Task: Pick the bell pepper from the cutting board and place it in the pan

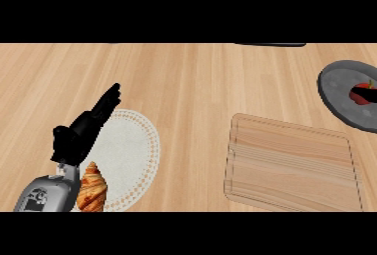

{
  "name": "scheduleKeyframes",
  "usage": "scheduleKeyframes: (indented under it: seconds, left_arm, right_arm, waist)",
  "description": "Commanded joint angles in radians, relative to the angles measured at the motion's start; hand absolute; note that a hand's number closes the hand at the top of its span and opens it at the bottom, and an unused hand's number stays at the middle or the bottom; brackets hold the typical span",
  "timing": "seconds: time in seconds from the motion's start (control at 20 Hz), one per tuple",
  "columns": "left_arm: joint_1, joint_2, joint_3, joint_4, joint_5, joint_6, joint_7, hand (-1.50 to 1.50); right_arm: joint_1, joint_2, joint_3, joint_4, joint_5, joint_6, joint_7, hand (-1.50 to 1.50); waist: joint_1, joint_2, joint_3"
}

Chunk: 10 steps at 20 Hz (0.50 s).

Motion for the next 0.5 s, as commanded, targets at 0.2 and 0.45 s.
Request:
scheduleKeyframes:
  seconds: [0.2, 0.45]
  left_arm:
    - [-0.027, -0.013, 0.007, 0.018, -0.006, 0.015, 0.017, 0.00]
    - [0.048, 0.005, 0.018, -0.015, 0.006, -0.003, -0.015, 0.00]
  right_arm:
    - [0.067, -0.050, -0.188, -0.010, -0.205, 0.269, -0.198, -1.50]
    - [0.167, -0.072, -0.221, 0.016, -0.241, 0.390, -0.306, -1.50]
  waist:
    - [-0.033, -0.004, 0.000]
    - [-0.021, -0.012, -0.003]
